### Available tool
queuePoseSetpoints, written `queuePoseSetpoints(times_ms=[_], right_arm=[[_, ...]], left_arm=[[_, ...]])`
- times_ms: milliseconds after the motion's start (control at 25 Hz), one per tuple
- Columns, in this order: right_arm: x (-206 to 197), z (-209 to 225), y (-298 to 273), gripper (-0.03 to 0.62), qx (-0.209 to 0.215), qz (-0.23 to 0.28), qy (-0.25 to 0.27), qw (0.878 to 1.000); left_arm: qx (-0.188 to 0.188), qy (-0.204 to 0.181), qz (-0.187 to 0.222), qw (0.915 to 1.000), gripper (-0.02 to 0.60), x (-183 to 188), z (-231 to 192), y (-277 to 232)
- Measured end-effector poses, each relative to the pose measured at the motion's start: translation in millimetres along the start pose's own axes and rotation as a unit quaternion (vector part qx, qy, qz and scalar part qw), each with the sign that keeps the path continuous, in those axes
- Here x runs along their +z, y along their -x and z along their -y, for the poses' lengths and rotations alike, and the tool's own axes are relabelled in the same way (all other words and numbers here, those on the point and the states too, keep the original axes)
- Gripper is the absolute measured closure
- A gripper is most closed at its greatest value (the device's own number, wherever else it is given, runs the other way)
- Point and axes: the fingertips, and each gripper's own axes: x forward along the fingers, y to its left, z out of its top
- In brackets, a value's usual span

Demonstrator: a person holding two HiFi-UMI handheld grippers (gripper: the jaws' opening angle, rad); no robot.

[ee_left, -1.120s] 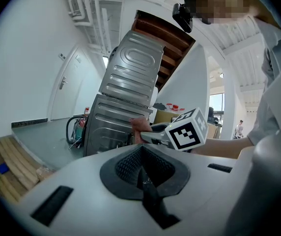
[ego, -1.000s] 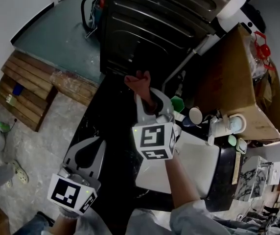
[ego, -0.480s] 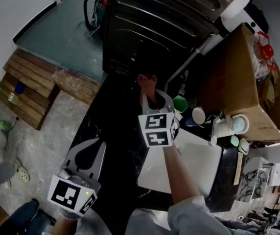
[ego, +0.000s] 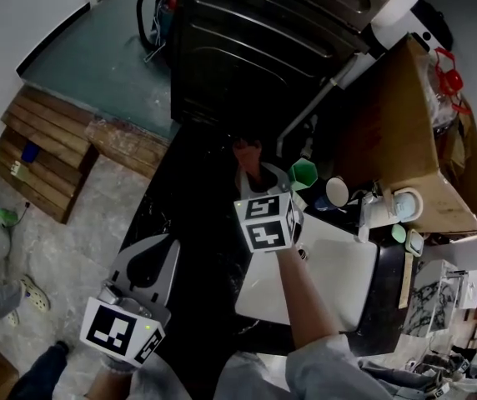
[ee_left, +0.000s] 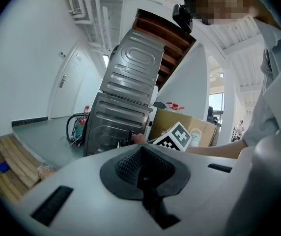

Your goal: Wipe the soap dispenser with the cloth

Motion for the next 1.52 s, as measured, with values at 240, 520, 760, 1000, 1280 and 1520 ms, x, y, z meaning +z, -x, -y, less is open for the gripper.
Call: queuePoseSetpoints(times_ms=[240,520,760,1000,1280,1520], right_arm=[[9.7,5.4,30.0,0.516,-0.008,0.027,-0.061,0.998],[51.8,17.2,60.3,0.516,-0.018,0.094,-0.106,0.990],[86.7,16.0,62.7,0.516,-0.012,0.129,-0.127,0.983],[103.3,4.0,51.4,0.516,0.012,0.131,-0.194,0.972],[90.1,-11.8,20.9,0.516,0.013,0.094,-0.210,0.973],[91.5,-30.5,0.8,0.516,0.028,0.073,-0.199,0.977]], left_arm=[[-0.010,-0.004,0.004,0.9999,0.578,4.4,3.1,0.6],[-0.016,-0.007,0.007,0.9998,0.578,7.0,5.9,3.2],[-0.014,-0.006,0.008,0.9999,0.578,6.5,3.7,7.0],[-0.009,-0.005,0.006,0.9999,0.578,5.0,-1.2,13.3],[0.002,-0.002,0.007,1.0000,0.578,4.3,-13.7,20.5],[0.011,0.003,0.007,0.9999,0.578,2.5,-23.1,23.8]])
